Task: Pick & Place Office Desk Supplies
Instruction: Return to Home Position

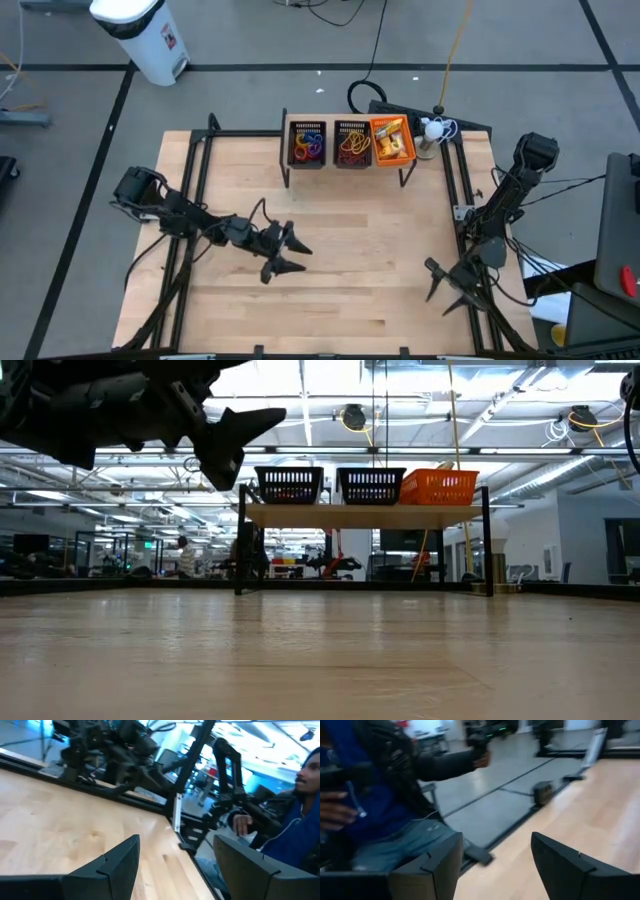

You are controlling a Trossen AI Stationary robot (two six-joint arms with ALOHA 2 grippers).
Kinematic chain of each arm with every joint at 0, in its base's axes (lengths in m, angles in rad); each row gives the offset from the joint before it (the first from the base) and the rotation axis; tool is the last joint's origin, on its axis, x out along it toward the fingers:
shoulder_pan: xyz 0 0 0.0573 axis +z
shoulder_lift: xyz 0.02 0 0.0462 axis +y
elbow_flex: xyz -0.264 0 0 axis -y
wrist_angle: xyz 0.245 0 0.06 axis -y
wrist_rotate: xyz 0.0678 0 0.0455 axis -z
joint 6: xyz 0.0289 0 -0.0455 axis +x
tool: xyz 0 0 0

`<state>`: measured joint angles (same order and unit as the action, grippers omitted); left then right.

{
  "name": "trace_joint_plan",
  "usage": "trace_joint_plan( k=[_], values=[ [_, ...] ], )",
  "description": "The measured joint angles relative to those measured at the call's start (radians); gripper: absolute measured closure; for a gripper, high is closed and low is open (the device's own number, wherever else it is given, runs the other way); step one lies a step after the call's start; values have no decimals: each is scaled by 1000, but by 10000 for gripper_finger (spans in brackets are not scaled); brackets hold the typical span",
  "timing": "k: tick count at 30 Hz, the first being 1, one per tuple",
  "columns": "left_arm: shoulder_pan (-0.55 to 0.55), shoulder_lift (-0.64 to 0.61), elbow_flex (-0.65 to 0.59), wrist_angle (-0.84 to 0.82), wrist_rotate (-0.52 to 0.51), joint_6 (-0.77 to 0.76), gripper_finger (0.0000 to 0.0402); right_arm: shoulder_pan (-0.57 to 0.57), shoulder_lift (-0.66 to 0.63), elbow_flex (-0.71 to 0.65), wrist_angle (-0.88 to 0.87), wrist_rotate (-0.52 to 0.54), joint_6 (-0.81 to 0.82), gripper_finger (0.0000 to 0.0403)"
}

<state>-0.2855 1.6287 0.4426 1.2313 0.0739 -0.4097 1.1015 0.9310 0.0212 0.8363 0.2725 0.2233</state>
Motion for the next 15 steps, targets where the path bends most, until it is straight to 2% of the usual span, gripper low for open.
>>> trace_joint_plan(
  k=[3, 6, 10, 15],
  values=[
    [0, 0, 1, 1, -27, -17, 146, 0, 0, 0, -2, -90, 0, 177],
    [0, 0, 1, 0, -31, -17, 146, 0, 0, -1, 1, -114, -10, 175],
    [-1, 0, 2, -1, -30, -15, 146, -2, 0, -1, -5, 2, -71, 176],
    [-1, 0, 2, 0, -30, -14, 146, -2, 0, -1, 0, 44, -51, 182]
  ],
)
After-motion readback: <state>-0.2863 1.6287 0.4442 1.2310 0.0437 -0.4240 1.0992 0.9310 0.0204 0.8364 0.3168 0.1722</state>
